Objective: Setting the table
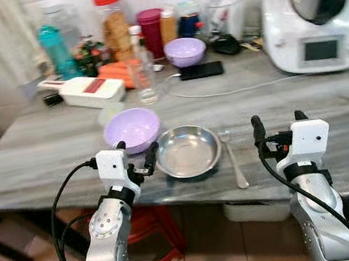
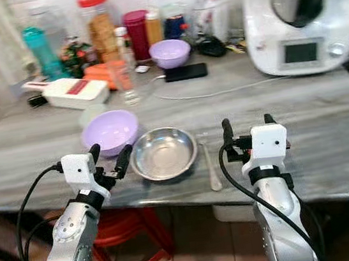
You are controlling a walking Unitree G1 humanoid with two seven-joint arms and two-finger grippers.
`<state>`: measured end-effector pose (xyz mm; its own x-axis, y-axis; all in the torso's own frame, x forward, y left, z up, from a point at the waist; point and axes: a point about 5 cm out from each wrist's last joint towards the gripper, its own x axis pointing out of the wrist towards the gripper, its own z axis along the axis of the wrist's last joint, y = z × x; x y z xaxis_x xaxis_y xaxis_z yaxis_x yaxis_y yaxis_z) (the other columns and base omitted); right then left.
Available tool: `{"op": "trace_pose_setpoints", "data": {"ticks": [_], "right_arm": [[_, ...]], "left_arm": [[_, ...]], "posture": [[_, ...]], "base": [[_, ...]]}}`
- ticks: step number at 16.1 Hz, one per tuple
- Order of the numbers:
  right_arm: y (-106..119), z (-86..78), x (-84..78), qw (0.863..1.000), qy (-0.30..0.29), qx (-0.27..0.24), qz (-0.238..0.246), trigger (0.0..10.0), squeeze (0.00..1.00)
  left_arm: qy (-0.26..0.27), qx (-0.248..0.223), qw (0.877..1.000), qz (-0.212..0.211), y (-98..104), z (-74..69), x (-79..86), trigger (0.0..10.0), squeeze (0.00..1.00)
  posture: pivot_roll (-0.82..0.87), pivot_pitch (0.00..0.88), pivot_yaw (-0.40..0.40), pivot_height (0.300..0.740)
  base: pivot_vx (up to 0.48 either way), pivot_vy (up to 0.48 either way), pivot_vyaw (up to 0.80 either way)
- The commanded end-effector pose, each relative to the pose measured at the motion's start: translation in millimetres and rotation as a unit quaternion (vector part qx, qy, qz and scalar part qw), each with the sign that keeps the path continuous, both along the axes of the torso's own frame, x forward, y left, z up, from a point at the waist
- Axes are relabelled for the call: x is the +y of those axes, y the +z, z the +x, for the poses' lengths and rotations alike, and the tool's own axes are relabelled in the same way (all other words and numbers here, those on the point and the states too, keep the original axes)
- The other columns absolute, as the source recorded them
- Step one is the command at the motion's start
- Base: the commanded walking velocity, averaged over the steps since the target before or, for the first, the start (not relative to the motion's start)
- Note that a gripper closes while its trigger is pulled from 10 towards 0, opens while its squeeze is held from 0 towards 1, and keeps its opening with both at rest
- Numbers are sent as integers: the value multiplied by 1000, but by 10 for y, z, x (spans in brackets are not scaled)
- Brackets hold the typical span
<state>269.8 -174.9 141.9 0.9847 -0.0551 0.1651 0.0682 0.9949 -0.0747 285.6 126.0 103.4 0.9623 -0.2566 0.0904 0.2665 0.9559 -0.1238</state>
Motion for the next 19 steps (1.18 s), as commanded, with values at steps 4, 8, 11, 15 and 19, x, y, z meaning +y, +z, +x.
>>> {"op": "trace_pose_setpoints", "data": {"ticks": [4,8,11,15,19], "right_arm": [[-2,10,44,1000,11,1,6,10000,0],[-10,14,61,1000,13,3,10,10000,0],[-24,20,67,1000,13,6,19,10000,0],[-46,30,46,999,6,13,34,10000,0],[-61,28,54,999,4,16,38,10000,0]], "left_arm": [[7,5,1000,10,-5,28,12,10000,0],[8,6,1000,12,-4,37,17,10000,0],[10,7,1000,15,-6,42,16,10000,0],[9,10,1000,18,-26,41,21,10000,0],[10,11,1000,20,-31,41,32,10000,0]], "posture": [[-142,0,86,740],[-141,1,87,740],[-141,1,86,740],[-141,6,87,740],[-139,7,90,740]], "base": [[0,0,-103],[0,0,0],[0,0,0],[-244,0,0],[-257,0,0]]}}
